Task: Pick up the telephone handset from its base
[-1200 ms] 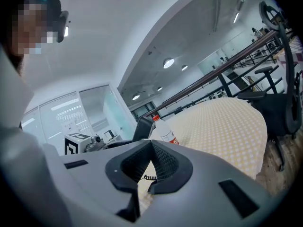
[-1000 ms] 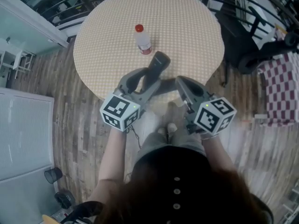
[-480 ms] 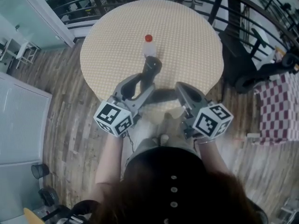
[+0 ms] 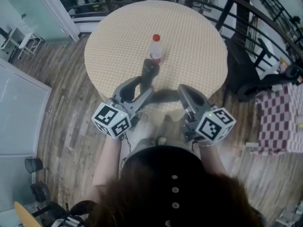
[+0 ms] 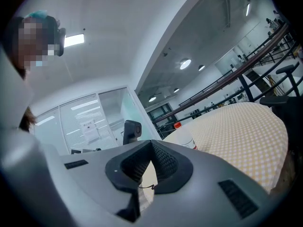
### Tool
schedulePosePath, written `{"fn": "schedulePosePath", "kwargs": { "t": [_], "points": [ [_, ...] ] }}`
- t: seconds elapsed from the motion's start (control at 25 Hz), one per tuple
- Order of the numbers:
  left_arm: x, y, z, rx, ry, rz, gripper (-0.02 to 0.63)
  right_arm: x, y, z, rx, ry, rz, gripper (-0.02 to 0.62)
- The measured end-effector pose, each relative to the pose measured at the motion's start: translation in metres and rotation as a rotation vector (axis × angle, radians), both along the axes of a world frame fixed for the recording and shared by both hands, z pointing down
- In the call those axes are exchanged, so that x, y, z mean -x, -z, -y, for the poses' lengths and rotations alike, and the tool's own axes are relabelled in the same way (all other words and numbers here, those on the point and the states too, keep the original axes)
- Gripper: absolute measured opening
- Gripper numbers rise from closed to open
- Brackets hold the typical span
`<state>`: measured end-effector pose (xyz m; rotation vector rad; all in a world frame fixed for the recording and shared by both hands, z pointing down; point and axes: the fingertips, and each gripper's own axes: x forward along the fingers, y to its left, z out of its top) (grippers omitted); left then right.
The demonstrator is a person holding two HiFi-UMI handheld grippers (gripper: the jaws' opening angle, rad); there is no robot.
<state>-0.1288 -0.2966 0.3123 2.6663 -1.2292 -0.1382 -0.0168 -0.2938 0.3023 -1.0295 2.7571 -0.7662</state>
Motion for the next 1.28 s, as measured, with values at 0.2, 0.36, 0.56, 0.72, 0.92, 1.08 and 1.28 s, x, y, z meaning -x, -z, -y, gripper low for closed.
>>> {"fn": "schedulePosePath", "kwargs": {
  "t": [0.2,0.36,0.56,0.72,0.92,1.08,1.28],
  "points": [
    [0.0,-0.001,-0.002,0.008,0.001,0.004,0.233,0.0,-0.003,-0.001,-0.009,0.015,-0.026,0.009],
    [-0.001,0.0,0.0,-0.002,-0.004,0.012,0.233,-0.001,-0.005,-0.001,-0.009,0.013,-0.034,0.009],
    [-0.003,-0.004,-0.005,0.008,-0.008,0.013,0.233,0.001,-0.013,-0.01,0.004,0.011,-0.052,0.009],
    [-0.003,-0.005,-0.006,0.006,-0.01,0.02,0.233,0.002,-0.013,-0.012,0.0,0.013,-0.049,0.009],
    [-0.007,-0.003,-0.007,-0.003,-0.016,0.028,0.233,0.002,-0.016,-0.014,0.009,0.016,-0.049,0.009],
    [-0.01,-0.003,-0.008,-0.003,-0.018,0.032,0.233,0.002,-0.017,-0.017,0.014,0.022,-0.055,0.009],
    [-0.01,-0.003,-0.01,-0.01,-0.023,0.048,0.233,0.006,-0.017,-0.018,0.023,0.024,-0.049,0.009]
  ]
}}
